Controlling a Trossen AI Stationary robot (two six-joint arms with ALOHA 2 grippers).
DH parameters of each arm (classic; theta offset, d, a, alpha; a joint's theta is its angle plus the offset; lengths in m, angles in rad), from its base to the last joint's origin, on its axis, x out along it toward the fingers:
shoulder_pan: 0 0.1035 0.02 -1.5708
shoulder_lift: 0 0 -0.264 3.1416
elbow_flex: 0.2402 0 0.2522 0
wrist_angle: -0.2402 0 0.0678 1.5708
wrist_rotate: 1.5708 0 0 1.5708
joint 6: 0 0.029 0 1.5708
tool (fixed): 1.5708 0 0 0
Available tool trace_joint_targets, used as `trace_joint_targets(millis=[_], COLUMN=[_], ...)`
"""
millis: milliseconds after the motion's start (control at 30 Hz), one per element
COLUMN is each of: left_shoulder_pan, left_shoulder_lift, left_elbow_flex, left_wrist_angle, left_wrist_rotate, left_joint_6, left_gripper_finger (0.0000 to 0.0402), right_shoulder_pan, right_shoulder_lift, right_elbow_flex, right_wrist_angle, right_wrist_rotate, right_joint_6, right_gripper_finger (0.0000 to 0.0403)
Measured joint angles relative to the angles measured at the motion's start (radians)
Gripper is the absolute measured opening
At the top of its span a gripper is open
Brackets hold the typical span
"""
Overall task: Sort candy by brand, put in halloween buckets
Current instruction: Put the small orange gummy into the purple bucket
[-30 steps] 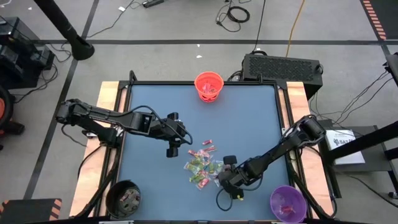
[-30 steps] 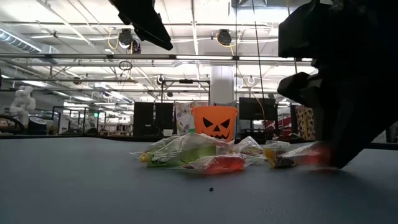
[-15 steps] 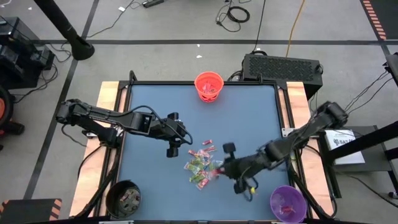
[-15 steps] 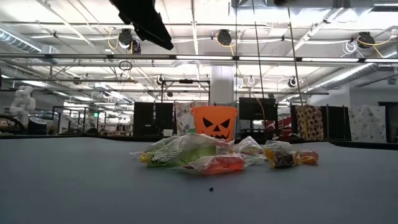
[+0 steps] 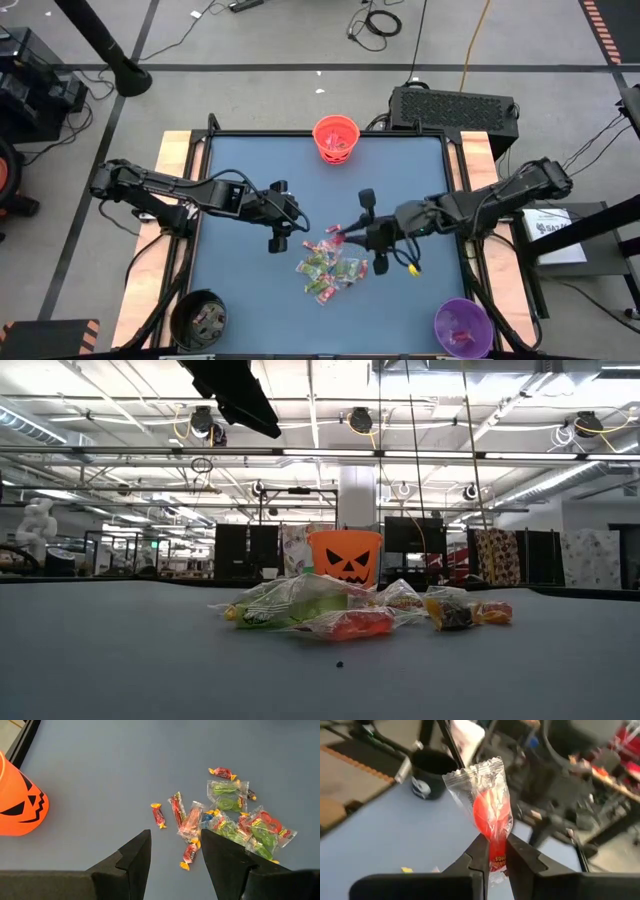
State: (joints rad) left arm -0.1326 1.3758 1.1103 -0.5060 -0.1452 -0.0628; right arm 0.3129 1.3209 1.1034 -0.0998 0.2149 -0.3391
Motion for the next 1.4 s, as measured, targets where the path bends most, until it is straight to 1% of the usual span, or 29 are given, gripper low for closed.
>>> trace_joint_targets(millis=[133, 233, 367, 533, 767, 1067, 1167, 1267, 1333, 1400], left_shoulder_pan=[0.000, 0.000, 0.000, 0.000, -0.012, -0.033, -0.041, -0.046, -0.047, -0.047], left_shoulder_lift=[0.000, 0.000, 0.000, 0.000, -0.018, -0.081, -0.102, -0.107, -0.107, -0.108], left_elbow_flex=[0.000, 0.000, 0.000, 0.000, 0.000, 0.000, 0.001, 0.002, 0.002, 0.002], left_wrist_angle=[0.000, -0.001, -0.001, -0.001, 0.001, 0.026, 0.037, 0.034, 0.033, 0.030], left_wrist_rotate=[-0.001, -0.001, -0.001, -0.001, -0.002, -0.002, -0.017, -0.024, -0.024, -0.024], left_joint_6=[0.000, 0.001, 0.001, 0.016, 0.043, 0.044, 0.044, 0.044, 0.042, 0.035], left_gripper_finger=[0.0180, 0.0180, 0.0180, 0.0180, 0.0180, 0.0180, 0.0180, 0.0180, 0.0180, 0.0180], right_shoulder_pan=[-0.022, -0.022, -0.022, -0.032, -0.061, -0.100, -0.109, -0.111, -0.110, -0.100], right_shoulder_lift=[0.019, 0.022, 0.023, 0.000, -0.015, -0.010, -0.010, -0.010, -0.019, -0.040], right_elbow_flex=[0.000, 0.000, 0.000, 0.000, 0.000, 0.000, 0.000, 0.000, 0.000, 0.000], right_wrist_angle=[-0.041, -0.050, -0.041, 0.035, 0.011, -0.006, -0.063, -0.190, -0.308, -0.424], right_wrist_rotate=[-0.001, -0.002, -0.004, -0.004, -0.007, -0.007, 0.017, 0.069, 0.062, 0.006], right_joint_6=[0.017, 0.024, 0.073, 0.212, 0.396, 0.424, 0.423, 0.442, 0.504, 0.602], right_gripper_finger=[0.0045, 0.0045, 0.0045, 0.0045, 0.0045, 0.0045, 0.0045, 0.0045, 0.0045, 0.0045])
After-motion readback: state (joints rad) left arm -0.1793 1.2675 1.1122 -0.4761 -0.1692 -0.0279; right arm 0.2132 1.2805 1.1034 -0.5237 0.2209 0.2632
